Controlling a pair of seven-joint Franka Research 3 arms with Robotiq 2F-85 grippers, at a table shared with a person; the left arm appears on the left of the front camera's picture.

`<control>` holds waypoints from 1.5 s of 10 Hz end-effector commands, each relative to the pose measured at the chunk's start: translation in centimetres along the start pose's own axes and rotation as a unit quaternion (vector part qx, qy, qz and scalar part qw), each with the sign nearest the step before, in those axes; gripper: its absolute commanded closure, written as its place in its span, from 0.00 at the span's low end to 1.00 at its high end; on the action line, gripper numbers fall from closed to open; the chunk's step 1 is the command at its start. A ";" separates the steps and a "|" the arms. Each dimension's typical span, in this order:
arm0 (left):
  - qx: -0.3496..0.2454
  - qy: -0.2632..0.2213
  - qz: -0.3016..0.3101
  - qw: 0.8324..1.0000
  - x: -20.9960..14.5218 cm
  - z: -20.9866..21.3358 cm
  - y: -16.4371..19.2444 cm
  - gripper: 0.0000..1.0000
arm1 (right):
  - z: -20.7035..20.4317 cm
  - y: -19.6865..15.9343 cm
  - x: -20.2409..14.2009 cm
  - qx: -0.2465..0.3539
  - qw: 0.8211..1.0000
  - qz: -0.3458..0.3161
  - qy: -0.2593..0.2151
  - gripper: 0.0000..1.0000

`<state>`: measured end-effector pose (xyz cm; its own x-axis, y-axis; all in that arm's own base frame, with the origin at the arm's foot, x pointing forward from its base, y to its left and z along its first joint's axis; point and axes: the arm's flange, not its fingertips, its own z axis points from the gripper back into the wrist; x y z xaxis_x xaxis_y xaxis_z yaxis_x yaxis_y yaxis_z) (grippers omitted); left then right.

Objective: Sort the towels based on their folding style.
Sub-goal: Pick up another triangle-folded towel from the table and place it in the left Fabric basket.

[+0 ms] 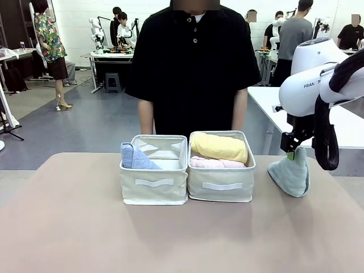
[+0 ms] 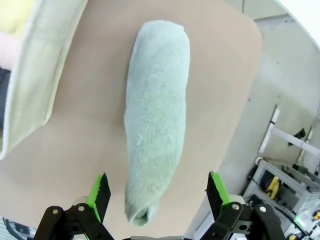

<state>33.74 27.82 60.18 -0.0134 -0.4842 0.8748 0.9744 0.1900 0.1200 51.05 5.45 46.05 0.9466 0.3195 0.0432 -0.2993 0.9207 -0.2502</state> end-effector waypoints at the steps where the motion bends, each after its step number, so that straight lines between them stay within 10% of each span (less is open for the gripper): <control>1: 0.003 -0.005 -0.001 1.000 0.1 0.1 -0.1 0.00 | -1.4 -0.4 1.0 0.005 1.000 0.013 -0.002 0.00; 2: 0.003 -0.005 -0.001 1.000 0.1 0.1 -0.1 0.00 | -1.9 -0.4 1.0 0.009 1.000 0.029 -0.007 0.58; 3: 0.003 -0.005 -0.001 1.000 0.1 0.1 -0.1 0.00 | -2.1 -0.4 1.0 0.014 0.999 0.037 -0.006 0.59; 4: 0.003 -0.005 -0.001 1.000 0.1 0.1 -0.1 0.00 | -2.1 -0.5 0.9 0.018 0.999 0.035 -0.006 1.00; 7: 0.003 -0.005 -0.001 1.000 0.1 0.1 -0.1 0.00 | -2.3 -0.6 0.6 0.019 0.999 0.038 -0.005 0.88; 12: 0.003 -0.005 -0.001 1.000 0.1 0.1 -0.1 0.00 | -1.7 -0.4 -0.2 0.022 0.999 0.041 -0.009 1.00; 15: 0.003 -0.005 -0.001 1.000 0.1 0.1 -0.1 0.00 | 7.6 1.8 -5.7 0.034 0.999 0.009 -0.027 1.00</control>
<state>33.75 27.82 60.17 -0.0130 -0.4842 0.8749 0.9744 0.1901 0.1197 48.22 6.16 49.41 0.9311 0.3577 0.0715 -0.3382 0.9199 -0.1986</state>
